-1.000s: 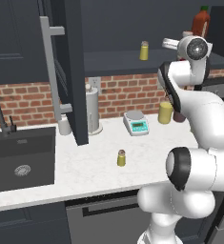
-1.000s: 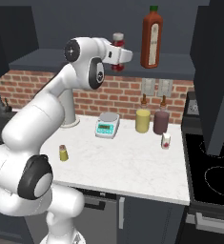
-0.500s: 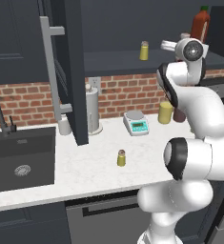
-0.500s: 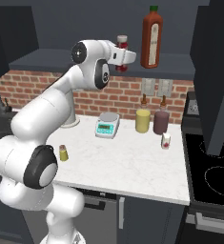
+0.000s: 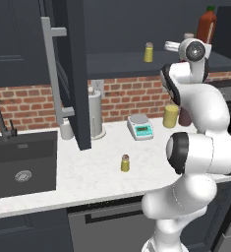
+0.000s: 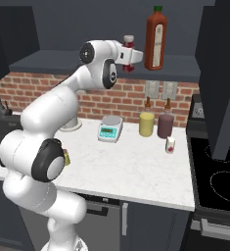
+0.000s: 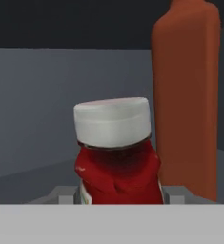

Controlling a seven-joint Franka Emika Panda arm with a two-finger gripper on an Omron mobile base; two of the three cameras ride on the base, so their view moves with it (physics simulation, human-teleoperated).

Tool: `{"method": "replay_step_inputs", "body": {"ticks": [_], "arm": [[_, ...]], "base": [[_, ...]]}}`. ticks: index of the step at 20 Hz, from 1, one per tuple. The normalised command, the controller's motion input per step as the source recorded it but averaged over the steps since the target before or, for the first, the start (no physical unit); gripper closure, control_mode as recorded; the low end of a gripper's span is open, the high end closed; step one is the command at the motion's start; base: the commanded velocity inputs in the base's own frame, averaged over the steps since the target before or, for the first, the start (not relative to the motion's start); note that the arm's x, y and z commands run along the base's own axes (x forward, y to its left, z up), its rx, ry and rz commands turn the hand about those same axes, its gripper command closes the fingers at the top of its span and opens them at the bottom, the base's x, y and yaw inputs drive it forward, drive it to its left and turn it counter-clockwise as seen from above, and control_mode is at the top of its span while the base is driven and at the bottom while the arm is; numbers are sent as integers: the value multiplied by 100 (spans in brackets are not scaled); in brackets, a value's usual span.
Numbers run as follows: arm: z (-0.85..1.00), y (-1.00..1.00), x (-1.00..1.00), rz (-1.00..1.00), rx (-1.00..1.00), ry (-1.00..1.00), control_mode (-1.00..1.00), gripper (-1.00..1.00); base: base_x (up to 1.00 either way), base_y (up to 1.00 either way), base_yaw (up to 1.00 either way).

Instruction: Put the shaker and condiment bottle from the counter next to their counterparts in the cabinet.

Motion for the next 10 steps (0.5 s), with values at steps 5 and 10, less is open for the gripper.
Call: {"method": "replay_step_inputs", "body": {"ticks": [5,10], "arm": [[-10,-17,32,0,-1,0,-100,100],[-13,-18,29,0,0,0,-100,100]], "base": [[0,0,0],[0,0,0]]}}
